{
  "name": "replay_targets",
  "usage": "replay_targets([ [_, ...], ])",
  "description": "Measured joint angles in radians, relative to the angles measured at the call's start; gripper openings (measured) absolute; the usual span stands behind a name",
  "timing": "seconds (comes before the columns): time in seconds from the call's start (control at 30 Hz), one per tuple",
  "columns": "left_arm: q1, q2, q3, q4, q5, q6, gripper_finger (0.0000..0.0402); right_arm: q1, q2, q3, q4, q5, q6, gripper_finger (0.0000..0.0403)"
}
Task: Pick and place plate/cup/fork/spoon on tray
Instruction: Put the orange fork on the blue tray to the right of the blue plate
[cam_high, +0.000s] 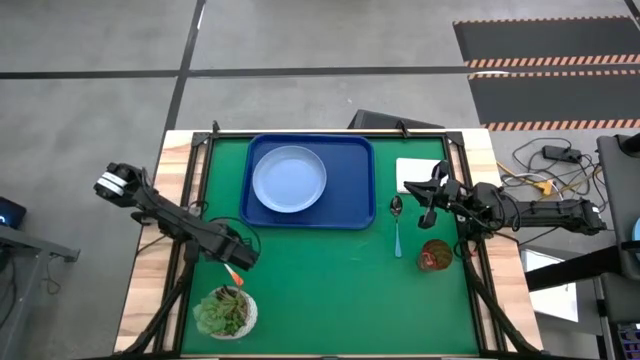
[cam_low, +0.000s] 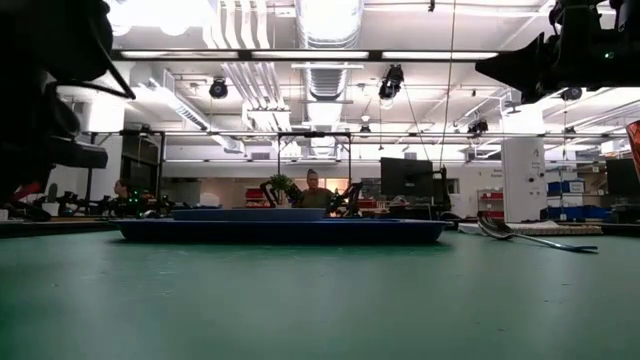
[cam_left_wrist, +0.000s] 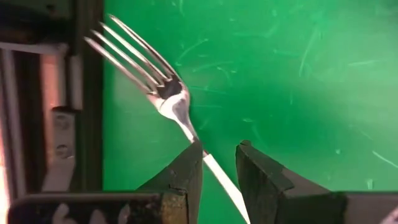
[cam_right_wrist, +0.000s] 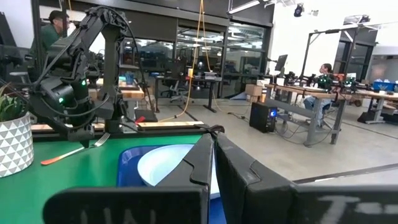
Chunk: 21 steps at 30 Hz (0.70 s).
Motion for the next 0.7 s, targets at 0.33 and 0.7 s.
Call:
replay_targets([
  [0.33, -0.002, -0.01, -0.058, 0.068, 0.012, -0.001, 0.0162, 0.0, 0.0, 0.0, -0.001, 0.0, -0.001, 0.0009],
  [0.7, -0.026, -0.012, -0.027, 0.047, 0.14, 0.025, 0.0193, 0.0, 0.0, 0.0, -0.018, 0.0, 0.001, 0.0009],
])
